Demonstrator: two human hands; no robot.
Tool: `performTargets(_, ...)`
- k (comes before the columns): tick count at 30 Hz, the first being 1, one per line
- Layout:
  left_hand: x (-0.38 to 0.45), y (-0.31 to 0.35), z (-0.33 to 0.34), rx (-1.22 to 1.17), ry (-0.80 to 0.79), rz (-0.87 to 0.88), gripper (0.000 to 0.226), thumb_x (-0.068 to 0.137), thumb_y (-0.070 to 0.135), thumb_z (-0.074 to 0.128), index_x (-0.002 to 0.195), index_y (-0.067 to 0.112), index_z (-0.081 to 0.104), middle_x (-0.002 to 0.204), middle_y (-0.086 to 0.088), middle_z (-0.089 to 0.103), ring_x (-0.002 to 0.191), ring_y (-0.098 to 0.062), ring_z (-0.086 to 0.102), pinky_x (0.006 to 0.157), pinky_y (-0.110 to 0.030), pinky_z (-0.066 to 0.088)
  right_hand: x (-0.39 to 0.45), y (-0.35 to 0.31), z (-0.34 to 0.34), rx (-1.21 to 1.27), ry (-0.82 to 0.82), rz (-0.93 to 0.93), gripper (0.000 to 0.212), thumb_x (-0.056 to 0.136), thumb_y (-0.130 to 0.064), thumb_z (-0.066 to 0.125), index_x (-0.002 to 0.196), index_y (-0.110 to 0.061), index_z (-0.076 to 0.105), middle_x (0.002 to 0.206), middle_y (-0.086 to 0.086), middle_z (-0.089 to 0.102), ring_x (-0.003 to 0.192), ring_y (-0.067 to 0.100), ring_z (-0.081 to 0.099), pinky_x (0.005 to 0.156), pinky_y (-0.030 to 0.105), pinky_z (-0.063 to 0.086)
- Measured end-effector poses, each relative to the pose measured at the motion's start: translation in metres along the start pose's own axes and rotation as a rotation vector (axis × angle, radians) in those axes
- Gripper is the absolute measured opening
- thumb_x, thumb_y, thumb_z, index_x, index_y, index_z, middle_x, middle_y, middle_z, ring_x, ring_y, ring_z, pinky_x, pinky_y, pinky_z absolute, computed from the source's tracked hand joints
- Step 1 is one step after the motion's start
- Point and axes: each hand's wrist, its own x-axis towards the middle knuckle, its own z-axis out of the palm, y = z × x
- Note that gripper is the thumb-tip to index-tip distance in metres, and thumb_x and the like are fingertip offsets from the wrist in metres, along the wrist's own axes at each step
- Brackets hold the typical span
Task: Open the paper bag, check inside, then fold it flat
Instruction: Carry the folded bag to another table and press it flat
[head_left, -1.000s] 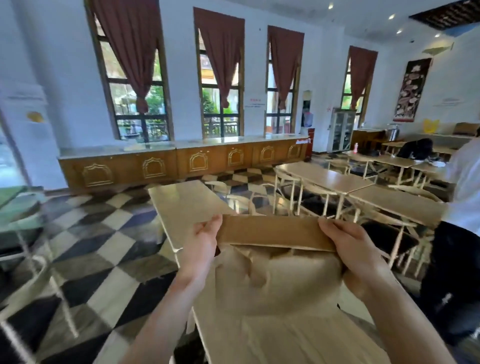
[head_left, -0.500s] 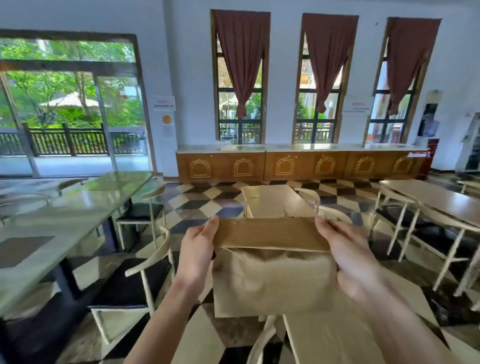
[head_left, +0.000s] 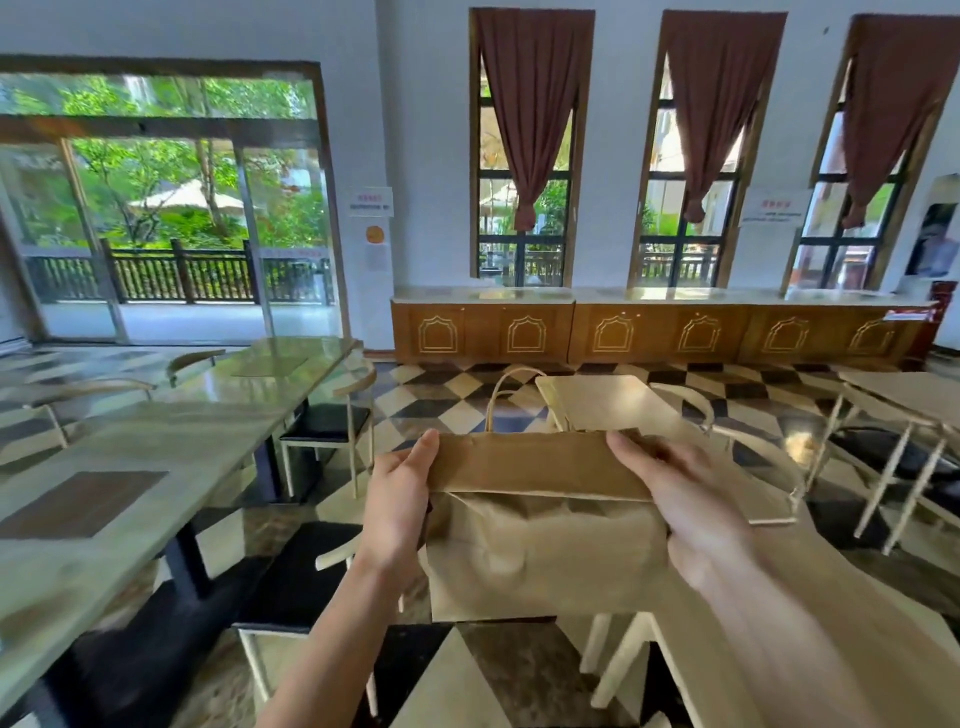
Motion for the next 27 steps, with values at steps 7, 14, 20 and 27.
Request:
performTargets(7, 0.091, -0.025, -0.002, 0.012, 0.006, -0.028, 0.042, 0.089, 0.050, 0.051, 0.087, 0.009, 0.062, 0.075, -0.012, 0.060, 0.066, -0.020, 0.059, 0.064, -0.030, 0.043, 0.081, 0.010, 0.041, -0.035, -0.033, -0.070, 0.029, 0.077, -0.043, 0.077, 0.056, -0.059, 0.064, 0.058, -0.026, 0.068, 0.076, 0.015, 0.066, 0.068, 0.034, 0.053)
performTargets(14, 0.211, -0.053, 0.030, 0.060, 0.022, -0.062, 0.041, 0.085, 0.052, 0.050, 0.081, 0.013, 0.063, 0.072, -0.012, 0.059, 0.068, -0.025, 0.057, 0.070, -0.033, 0.042, 0.213, 0.032, 0.061, 0.031, 0.004, -0.037, 0.021, 0.074, -0.044, 0.080, 0.062, -0.055, 0.067, 0.074, -0.010, 0.074, 0.092, 0.020, 0.066, 0.092, 0.049, 0.053)
performTargets(20, 0.339, -0.058, 0.074, 0.048, 0.061, -0.074, 0.059, 0.079, 0.055, 0.052, 0.100, 0.001, 0.066, 0.085, -0.014, 0.057, 0.082, -0.030, 0.052, 0.072, -0.037, 0.038, 0.348, 0.023, 0.077, 0.080, -0.003, -0.030, 0.014, 0.074, -0.043, 0.080, 0.066, -0.046, 0.069, 0.091, -0.005, 0.065, 0.090, 0.017, 0.064, 0.090, 0.044, 0.053)
performTargets(27, 0.470, -0.073, 0.104, 0.026, 0.049, -0.075, 0.051, 0.089, 0.050, 0.051, 0.095, 0.003, 0.070, 0.073, -0.009, 0.067, 0.078, -0.028, 0.061, 0.078, -0.037, 0.042, 0.485, 0.026, 0.105, 0.066, -0.003, -0.025, 0.013, 0.079, -0.040, 0.077, 0.076, -0.035, 0.066, 0.093, -0.003, 0.066, 0.091, 0.018, 0.065, 0.093, 0.046, 0.052)
